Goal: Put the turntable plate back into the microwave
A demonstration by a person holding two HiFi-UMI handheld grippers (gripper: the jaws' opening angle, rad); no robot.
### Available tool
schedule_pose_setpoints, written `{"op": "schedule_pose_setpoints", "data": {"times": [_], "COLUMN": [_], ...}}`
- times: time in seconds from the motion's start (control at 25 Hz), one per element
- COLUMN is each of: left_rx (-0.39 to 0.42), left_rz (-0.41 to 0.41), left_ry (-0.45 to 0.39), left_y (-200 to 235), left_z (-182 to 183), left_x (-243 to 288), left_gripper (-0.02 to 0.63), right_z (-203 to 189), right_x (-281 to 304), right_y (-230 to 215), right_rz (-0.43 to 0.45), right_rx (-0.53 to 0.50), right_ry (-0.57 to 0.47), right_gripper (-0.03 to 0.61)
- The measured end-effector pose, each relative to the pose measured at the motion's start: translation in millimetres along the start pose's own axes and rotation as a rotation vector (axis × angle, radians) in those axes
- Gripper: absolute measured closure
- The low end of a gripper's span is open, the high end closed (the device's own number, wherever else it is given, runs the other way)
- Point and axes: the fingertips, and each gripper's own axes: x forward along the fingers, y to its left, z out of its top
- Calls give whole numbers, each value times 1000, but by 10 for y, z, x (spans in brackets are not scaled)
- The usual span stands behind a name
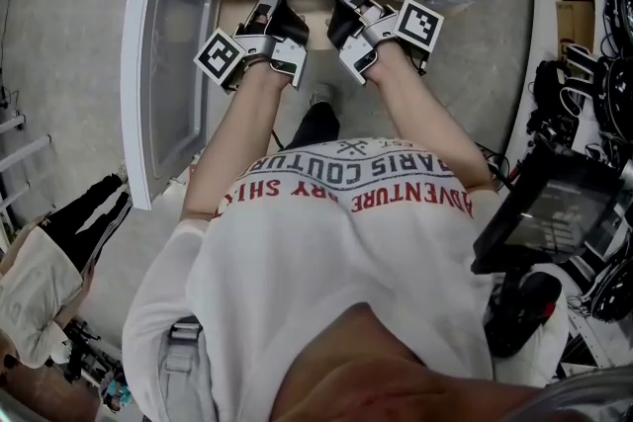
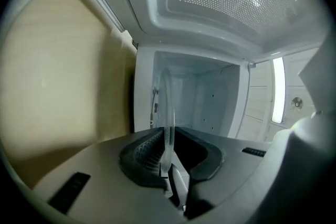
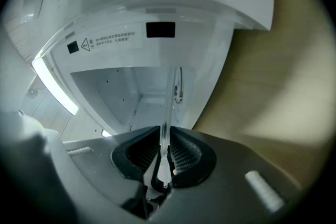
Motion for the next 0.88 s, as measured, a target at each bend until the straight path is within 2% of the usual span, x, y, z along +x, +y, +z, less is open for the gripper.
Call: {"op": "schedule_pose_setpoints", "data": {"times": [0.4,0.88], "left_rx": [26,0], "left_rz": [33,52], "left_ry": [20,9], "left_y": [12,80], "left_z": [92,137], "left_x": [205,226], "left_gripper": [564,565], "right_z": [32,-22], "right_x": [101,199], "right_y": [-10,-101], "right_rz": [-13,-38], "right_rx": [10,57], "right_ry": [15,13], "right_gripper": [529,543]}}
